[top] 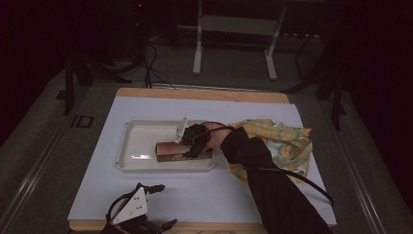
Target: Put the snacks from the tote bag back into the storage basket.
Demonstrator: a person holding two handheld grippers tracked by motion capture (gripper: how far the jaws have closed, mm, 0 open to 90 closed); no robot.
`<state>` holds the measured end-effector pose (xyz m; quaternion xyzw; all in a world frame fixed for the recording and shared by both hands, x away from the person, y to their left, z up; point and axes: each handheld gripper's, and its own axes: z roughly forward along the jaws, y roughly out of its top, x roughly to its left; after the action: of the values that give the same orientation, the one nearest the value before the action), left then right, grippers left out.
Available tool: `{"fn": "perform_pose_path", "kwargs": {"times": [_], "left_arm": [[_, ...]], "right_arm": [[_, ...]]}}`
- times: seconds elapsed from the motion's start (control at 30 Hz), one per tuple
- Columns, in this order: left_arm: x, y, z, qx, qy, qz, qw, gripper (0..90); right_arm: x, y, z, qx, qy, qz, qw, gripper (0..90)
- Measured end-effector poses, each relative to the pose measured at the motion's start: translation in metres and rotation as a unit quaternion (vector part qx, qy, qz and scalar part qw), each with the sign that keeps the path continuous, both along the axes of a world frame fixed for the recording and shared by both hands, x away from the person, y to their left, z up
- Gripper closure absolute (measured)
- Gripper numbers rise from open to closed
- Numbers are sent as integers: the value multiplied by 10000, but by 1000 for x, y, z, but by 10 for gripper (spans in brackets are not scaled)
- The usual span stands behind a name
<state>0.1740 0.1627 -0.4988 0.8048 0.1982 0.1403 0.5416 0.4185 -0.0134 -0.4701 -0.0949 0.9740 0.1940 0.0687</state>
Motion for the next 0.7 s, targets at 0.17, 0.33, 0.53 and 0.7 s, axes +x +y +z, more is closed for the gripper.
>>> {"fn": "perform_pose_path", "kwargs": {"times": [0.17, 0.33, 0.53, 0.7], "left_arm": [[0, 0, 0, -5, -2, -1, 10000, 0], [0, 0, 0, -8, 3, 4, 10000, 0], [0, 1, 0, -23, 5, 24, 10000, 0], [1, 0, 0, -27, 11, 40, 10000, 0]], "right_arm": [[0, 0, 4, -9, -24, 0, 10000, 389], [1, -5, 16, 99, -87, -73, 9999, 366], [-4, -11, 30, 159, -17, -135, 9998, 374], [-10, -18, 40, 155, 2, -145, 9998, 387]]}}
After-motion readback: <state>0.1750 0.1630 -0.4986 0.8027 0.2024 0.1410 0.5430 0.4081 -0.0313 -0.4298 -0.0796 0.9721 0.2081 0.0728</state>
